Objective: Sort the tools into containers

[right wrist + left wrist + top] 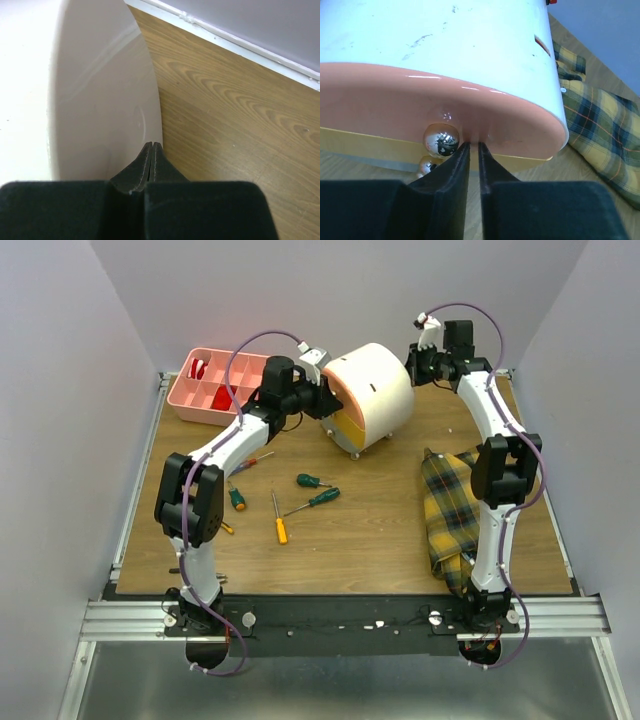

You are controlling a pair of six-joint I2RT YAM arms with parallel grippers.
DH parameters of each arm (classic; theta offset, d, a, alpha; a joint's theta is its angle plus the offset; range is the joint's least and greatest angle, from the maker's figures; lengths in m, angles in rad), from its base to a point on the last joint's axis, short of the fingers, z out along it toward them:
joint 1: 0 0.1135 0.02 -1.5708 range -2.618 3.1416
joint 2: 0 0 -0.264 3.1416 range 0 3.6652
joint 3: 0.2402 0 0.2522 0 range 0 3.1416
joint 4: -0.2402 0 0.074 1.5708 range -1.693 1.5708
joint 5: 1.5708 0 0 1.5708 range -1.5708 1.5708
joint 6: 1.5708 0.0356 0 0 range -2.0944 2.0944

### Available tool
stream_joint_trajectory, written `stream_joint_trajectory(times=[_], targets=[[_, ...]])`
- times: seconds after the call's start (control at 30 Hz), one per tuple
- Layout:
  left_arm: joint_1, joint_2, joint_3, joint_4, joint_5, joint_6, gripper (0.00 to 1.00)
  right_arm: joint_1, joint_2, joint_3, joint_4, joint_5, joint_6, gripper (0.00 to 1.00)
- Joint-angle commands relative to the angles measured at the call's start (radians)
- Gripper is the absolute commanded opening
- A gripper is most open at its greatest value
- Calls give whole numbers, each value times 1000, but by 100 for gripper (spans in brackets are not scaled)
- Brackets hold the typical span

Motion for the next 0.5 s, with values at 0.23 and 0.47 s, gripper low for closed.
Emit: stream_joint_trajectory(times=[0.23,0.47], targets=[[15,-140,-87,-79,-102,-117,53,-24,-53,42,68,368,-47,34],[84,-141,-200,29,-45,-298,63,-13,-104,162,80,170,-119,53]])
